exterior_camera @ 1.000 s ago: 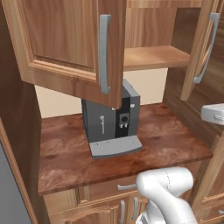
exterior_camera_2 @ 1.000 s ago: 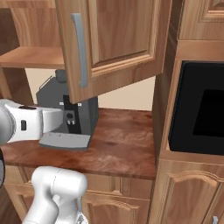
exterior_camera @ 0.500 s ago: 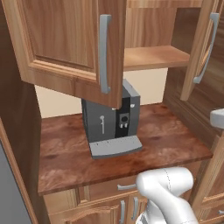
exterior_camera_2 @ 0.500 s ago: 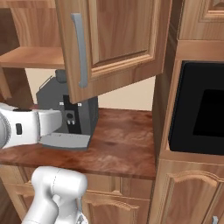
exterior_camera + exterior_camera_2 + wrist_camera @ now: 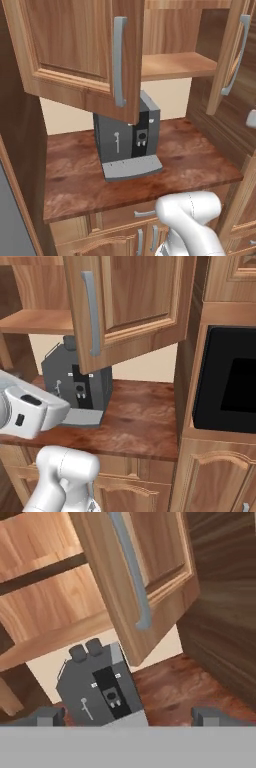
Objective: Close all open cabinet doors.
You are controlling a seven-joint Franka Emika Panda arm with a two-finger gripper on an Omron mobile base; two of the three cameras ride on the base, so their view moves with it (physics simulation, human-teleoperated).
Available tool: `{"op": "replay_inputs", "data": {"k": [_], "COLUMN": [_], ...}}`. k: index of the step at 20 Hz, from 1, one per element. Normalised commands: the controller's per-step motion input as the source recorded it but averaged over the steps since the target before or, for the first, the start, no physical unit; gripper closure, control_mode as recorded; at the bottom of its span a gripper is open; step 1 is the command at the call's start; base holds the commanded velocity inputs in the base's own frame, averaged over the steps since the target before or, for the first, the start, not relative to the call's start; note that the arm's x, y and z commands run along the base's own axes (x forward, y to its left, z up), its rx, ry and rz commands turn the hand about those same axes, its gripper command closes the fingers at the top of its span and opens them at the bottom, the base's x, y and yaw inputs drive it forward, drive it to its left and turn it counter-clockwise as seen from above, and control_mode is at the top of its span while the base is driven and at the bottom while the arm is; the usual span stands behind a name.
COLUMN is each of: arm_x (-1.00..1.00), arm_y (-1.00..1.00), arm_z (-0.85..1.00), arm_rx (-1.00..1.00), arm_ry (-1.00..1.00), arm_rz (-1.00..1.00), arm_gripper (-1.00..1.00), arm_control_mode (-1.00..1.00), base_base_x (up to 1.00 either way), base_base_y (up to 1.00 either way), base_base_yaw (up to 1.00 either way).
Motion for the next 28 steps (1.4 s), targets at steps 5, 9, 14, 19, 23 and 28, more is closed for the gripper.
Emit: {"op": "replay_inputs", "data": {"k": [5, 9, 14, 19, 23, 28], "arm_x": [0.0, 0.0, 0.0, 0.0, -0.03, -0.02], "arm_y": [0.0, 0.0, -0.09, -0.38, -0.35, 0.0], "arm_z": [-0.07, -0.03, 0.0, 0.0, -0.02, -0.14], "arm_rx": [0.57, 0.56, 0.54, 0.49, 0.26, 0.02], "arm_ry": [0.0, 0.02, 0.07, 0.11, -0.02, -0.31], "arm_rz": [-0.24, -0.25, -0.24, -0.19, -0.07, 0.0], "arm_gripper": [-1.0, -1.0, -1.0, -1.0, -1.0, -1.0], "arm_control_mode": [-1.0, -1.0, -1.0, -1.0, -1.0, -1.0], "base_base_x": [0.0, 0.0, 0.0, 0.0, 0.0, 0.0], "base_base_y": [0.0, 0.0, 0.0, 0.0, 0.0, 0.0], "base_base_yaw": [0.0, 0.0, 0.0, 0.0, 0.0, 0.0]}}
